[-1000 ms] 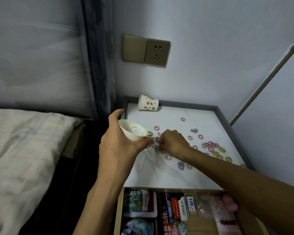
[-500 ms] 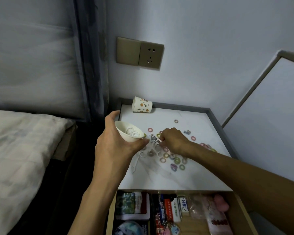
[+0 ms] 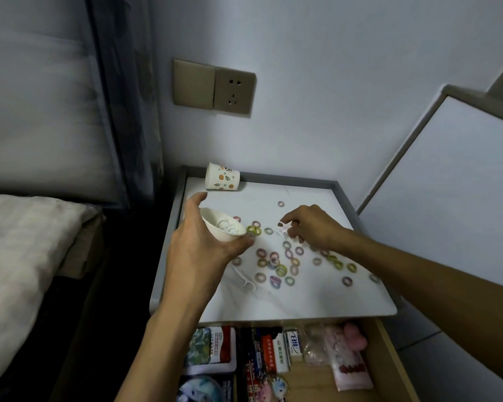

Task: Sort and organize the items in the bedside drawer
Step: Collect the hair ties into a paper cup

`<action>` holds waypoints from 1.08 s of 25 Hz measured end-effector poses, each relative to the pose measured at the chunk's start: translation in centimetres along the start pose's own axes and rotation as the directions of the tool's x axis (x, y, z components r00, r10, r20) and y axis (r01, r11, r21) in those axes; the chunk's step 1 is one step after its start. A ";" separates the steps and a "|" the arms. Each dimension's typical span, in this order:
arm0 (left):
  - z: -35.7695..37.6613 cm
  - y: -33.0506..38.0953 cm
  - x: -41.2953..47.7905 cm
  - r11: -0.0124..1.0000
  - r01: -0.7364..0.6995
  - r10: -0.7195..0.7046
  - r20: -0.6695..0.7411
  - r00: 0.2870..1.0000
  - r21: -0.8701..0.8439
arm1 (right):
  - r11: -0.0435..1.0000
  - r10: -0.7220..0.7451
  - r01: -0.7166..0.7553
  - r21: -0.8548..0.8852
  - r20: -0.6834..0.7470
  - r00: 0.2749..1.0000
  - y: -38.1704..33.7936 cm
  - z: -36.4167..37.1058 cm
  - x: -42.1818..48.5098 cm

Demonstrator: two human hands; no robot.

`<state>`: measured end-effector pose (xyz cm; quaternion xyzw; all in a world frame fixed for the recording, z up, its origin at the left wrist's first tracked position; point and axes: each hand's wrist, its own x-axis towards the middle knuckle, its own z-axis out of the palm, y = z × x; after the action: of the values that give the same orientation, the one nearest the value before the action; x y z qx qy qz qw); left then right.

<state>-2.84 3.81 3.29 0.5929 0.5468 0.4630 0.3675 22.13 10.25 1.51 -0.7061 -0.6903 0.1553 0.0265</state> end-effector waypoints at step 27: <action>0.4 -0.2 0.1 0.999 -0.005 0.004 0.017 1.000 0.037 | 0.977 0.092 -0.062 0.206 -0.138 0.986 1.2 2.7 -0.4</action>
<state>-2.50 3.97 2.97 0.6048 0.5509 0.4484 0.3601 22.58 9.37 -1.25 -0.7356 -0.6394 0.1726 0.1421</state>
